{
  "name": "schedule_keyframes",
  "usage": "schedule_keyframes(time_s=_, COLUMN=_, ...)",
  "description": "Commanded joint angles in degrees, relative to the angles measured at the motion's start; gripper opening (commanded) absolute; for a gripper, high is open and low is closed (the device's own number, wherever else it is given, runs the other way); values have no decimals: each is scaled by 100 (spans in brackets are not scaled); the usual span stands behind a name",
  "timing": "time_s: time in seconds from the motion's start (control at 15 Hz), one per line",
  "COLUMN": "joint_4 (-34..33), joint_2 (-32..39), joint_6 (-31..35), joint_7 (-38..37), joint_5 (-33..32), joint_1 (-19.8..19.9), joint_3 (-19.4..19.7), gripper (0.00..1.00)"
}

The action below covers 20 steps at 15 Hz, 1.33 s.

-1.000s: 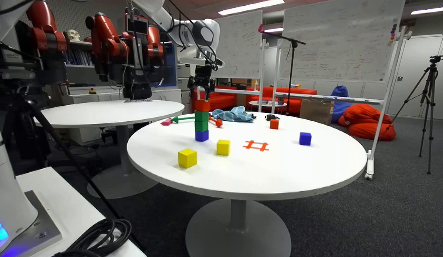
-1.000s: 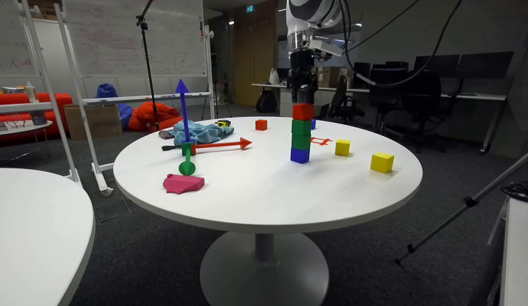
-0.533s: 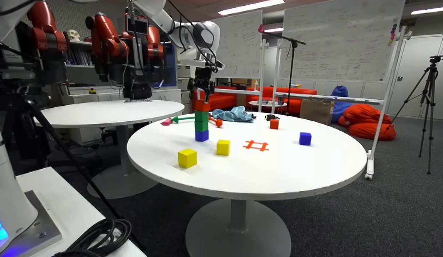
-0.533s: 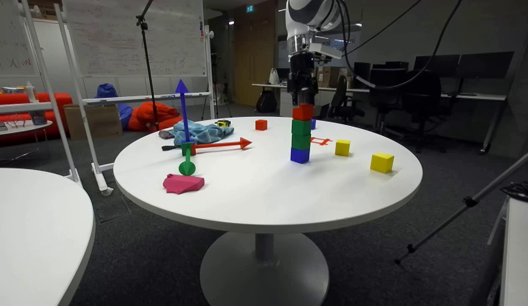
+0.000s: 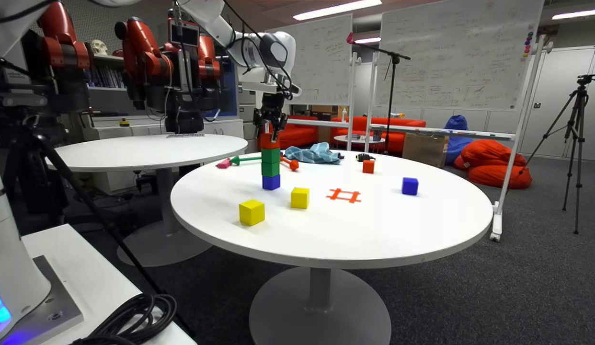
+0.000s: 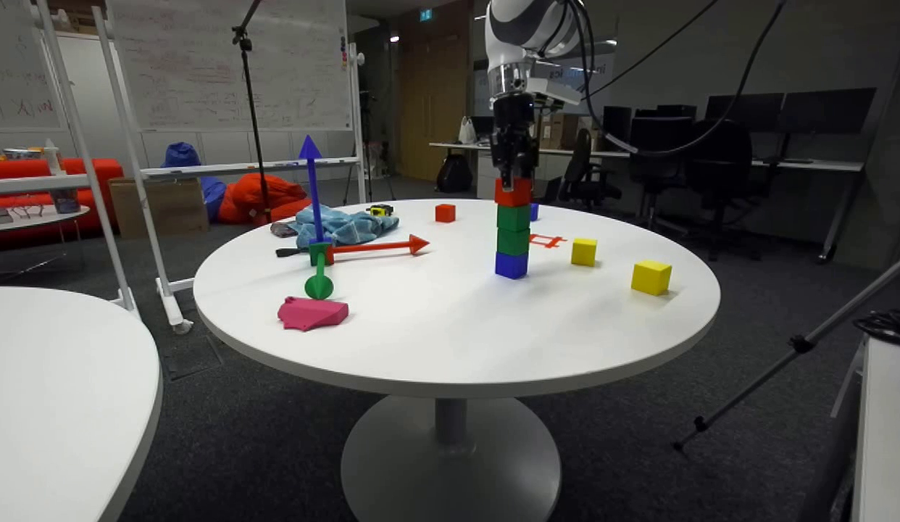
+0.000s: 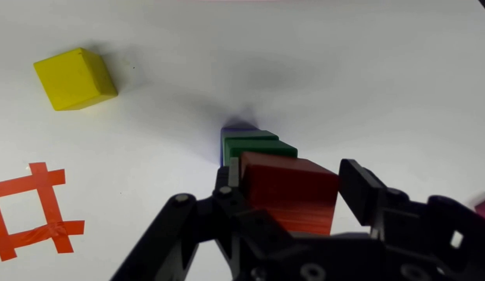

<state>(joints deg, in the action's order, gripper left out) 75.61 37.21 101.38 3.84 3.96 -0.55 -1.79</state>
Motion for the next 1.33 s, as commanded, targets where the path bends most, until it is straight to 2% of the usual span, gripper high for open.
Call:
schedule_keyframes(time_s=0.0, joint_4=-208, joint_2=69, joint_6=-204, joint_7=207, joint_5=82, joint_1=98, joint_3=-76, gripper=37)
schedule_keyframes(time_s=0.07, joint_4=-222, joint_2=62, joint_6=-209, joint_7=196, joint_5=80, joint_1=100, joint_3=-70, gripper=31)
schedule_keyframes(time_s=1.27, joint_4=773, joint_2=-471, joint_6=300, joint_7=225, joint_5=820, joint_1=469, joint_3=-63, gripper=31)
